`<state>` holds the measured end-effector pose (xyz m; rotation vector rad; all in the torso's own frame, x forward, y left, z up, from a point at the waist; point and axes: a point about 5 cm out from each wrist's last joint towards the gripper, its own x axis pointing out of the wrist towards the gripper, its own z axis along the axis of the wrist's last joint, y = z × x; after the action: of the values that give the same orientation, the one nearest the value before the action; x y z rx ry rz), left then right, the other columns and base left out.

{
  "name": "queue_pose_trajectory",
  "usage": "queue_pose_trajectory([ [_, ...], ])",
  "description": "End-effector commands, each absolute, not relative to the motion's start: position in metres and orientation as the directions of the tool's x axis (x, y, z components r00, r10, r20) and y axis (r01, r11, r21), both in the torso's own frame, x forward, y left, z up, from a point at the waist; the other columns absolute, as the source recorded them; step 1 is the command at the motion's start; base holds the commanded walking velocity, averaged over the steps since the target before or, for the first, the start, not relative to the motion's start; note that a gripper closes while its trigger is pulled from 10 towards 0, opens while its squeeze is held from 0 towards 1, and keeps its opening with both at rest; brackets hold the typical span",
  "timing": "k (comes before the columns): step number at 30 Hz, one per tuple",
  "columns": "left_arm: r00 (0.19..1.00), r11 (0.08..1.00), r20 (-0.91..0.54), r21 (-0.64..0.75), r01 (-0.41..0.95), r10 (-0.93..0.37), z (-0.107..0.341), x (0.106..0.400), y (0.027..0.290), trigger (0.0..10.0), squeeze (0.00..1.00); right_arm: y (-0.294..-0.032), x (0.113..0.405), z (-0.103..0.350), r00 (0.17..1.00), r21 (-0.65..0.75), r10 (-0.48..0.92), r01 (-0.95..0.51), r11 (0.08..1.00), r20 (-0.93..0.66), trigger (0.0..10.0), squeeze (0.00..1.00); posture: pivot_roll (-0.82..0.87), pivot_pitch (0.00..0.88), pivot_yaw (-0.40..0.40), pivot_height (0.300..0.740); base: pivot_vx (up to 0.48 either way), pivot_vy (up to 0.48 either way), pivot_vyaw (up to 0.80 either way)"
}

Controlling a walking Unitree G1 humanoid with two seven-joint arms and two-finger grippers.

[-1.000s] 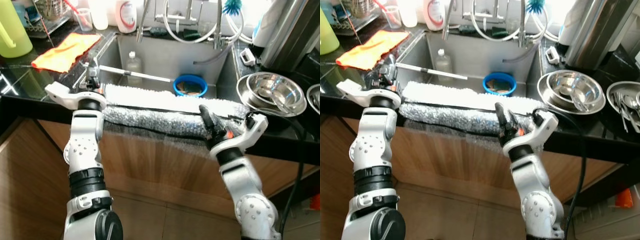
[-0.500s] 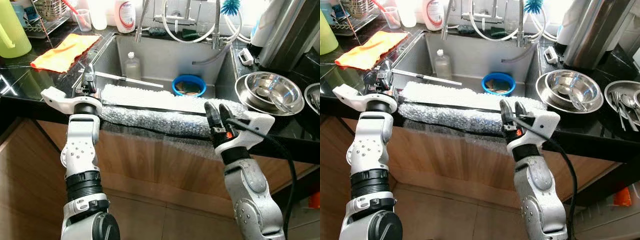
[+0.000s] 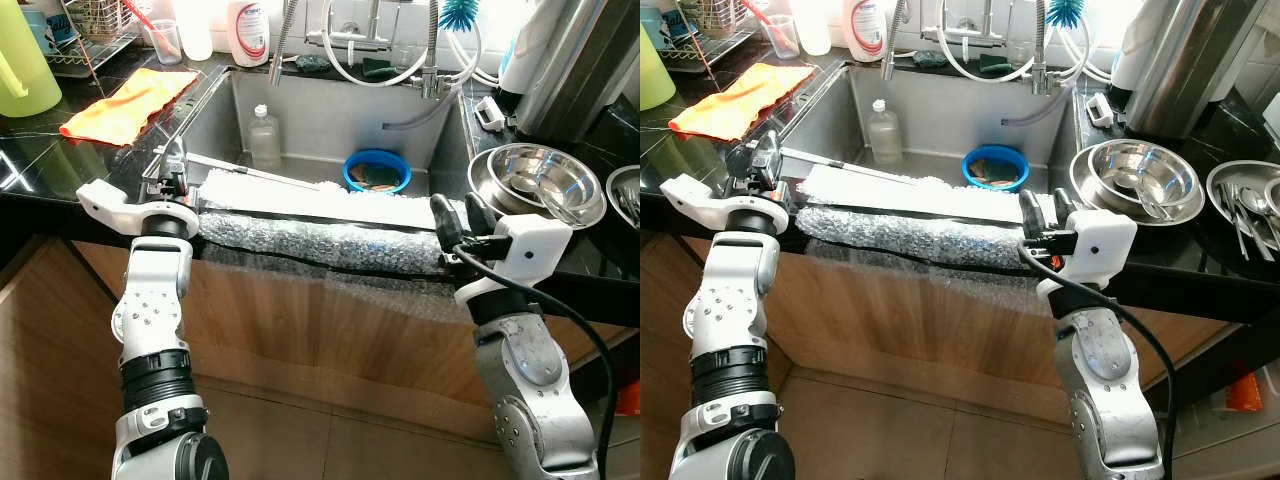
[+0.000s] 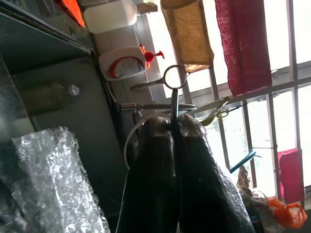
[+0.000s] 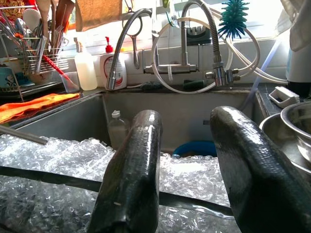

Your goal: Kitchen organization

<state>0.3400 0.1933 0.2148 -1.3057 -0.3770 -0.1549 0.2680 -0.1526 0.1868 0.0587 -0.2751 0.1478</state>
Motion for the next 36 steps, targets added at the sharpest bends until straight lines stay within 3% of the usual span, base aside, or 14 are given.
queue_pose_trajectory([
  [1,0.923,0.307,0.376,-0.891,0.335,0.082,0.221,0.337,0.193,10.0,0.00,-0.153,0.266,0.191,0.944,0.023,0.135,-0.149,0.989,0.300,10.0,0.00,-0.07,0.064,-0.008,0.740,0.000,0.000,0.00],
  [9,0.919,0.262,0.384,-0.900,0.349,0.093,0.223,0.339,0.192,10.0,0.00,-0.151,0.268,0.195,0.939,0.017,0.139,-0.152,0.988,0.314,10.0,0.00,-0.07,0.060,-0.012,0.740,0.000,0.000,0.00],
  [23,0.933,0.274,0.349,-0.909,0.314,0.087,0.217,0.338,0.195,10.0,0.00,-0.145,0.269,0.193,0.941,0.040,0.141,-0.161,0.986,0.307,10.0,0.00,-0.07,0.062,-0.016,0.740,0.000,0.000,0.00],
  [36,0.937,0.258,0.343,-0.913,0.317,0.062,0.215,0.337,0.187,10.0,0.00,-0.141,0.270,0.191,0.943,0.022,0.132,-0.145,0.989,0.306,10.0,0.00,-0.07,0.061,-0.015,0.740,0.000,0.436,-0.14],
])
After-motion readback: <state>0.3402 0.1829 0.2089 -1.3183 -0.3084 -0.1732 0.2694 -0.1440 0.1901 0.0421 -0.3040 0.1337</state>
